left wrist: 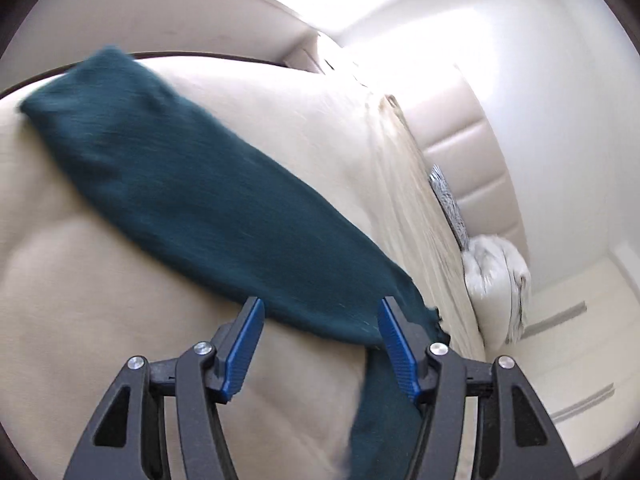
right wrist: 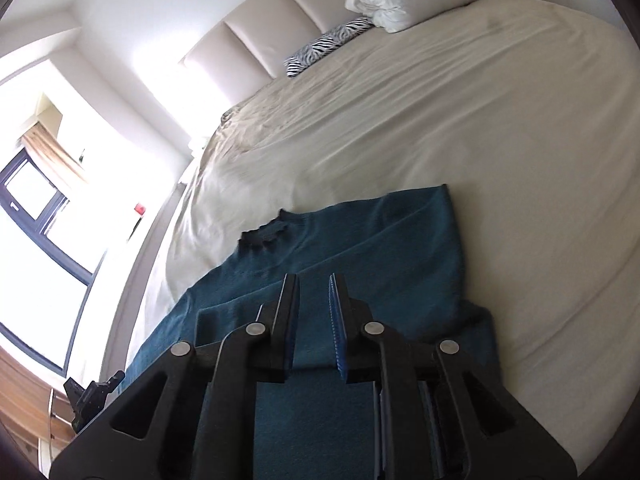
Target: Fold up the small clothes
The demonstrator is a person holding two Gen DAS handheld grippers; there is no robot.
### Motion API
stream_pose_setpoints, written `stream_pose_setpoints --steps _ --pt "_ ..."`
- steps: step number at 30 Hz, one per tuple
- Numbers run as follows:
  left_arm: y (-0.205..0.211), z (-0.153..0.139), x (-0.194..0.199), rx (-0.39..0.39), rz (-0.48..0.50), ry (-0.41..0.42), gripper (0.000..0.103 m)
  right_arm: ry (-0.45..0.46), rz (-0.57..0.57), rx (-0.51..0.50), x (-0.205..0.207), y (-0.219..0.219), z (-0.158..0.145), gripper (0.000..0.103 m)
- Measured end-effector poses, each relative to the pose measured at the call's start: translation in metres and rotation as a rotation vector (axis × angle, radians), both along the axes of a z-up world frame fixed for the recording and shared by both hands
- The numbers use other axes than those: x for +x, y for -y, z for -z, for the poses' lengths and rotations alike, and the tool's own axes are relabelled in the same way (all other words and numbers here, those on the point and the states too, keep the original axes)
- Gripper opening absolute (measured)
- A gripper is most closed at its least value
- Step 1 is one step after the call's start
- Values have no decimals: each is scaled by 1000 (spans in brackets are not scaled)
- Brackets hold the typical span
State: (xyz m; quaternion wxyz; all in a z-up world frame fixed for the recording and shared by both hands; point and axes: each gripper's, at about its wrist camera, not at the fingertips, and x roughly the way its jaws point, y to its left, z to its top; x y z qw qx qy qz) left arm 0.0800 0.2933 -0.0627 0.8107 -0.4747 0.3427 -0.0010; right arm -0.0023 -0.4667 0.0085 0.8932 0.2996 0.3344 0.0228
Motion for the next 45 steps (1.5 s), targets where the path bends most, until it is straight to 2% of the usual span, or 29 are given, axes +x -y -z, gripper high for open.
stream_pose_setpoints --steps 1,3,5,8,11,12,14,16,18,19,22,26,29,33,35,39,42,45 --pt "-21 3 -10 -36 -64 -6 61 16 -21 -9 1 -16 -5 46" --pt "-55 9 -30 -86 -193 -34 61 49 -53 -26 2 -48 -14 57" --pt "-79 14 -43 -143 -284 -35 62 57 -106 -21 4 -74 -17 57" --pt "-96 23 -41 -198 -320 -52 62 35 -173 17 2 -110 -16 57" --pt "-111 33 -29 -237 -362 -34 61 28 -213 1 -2 -138 -15 57" --pt "-116 36 -23 -247 -373 -31 57 26 -222 0 -4 -144 -14 57" --pt "-123 43 -12 -273 -381 -32 43 17 -231 -5 -6 -151 -12 57" --pt "-127 50 -1 -280 -370 -51 21 11 -228 -10 -8 -151 -8 57" --pt "-124 48 11 -262 -350 -58 12 -3 -215 -3 -7 -145 -1 57" --pt "-121 44 14 -239 -345 -54 8 -9 -206 4 -8 -142 2 57" --pt "-107 25 20 -155 -322 -14 8 -28 -186 35 -9 -128 14 57" --pt "-63 -16 40 -9 -194 46 8 -48 -164 58 -10 -116 27 57" --pt "-2 -46 64 130 -32 81 8 -57 -152 82 -13 -108 36 57" --pt "108 -71 86 372 226 124 8 -62 -137 110 -15 -97 44 57" --pt "164 -70 91 475 341 136 8 -65 -130 126 -18 -90 47 57" --pt "243 -54 91 636 499 144 8 -80 -120 169 -19 -77 56 57" --pt "282 -28 90 763 590 109 8 -96 -125 207 -14 -71 64 57" --pt "303 -5 92 933 657 90 9 -113 -134 233 -6 -72 71 57"
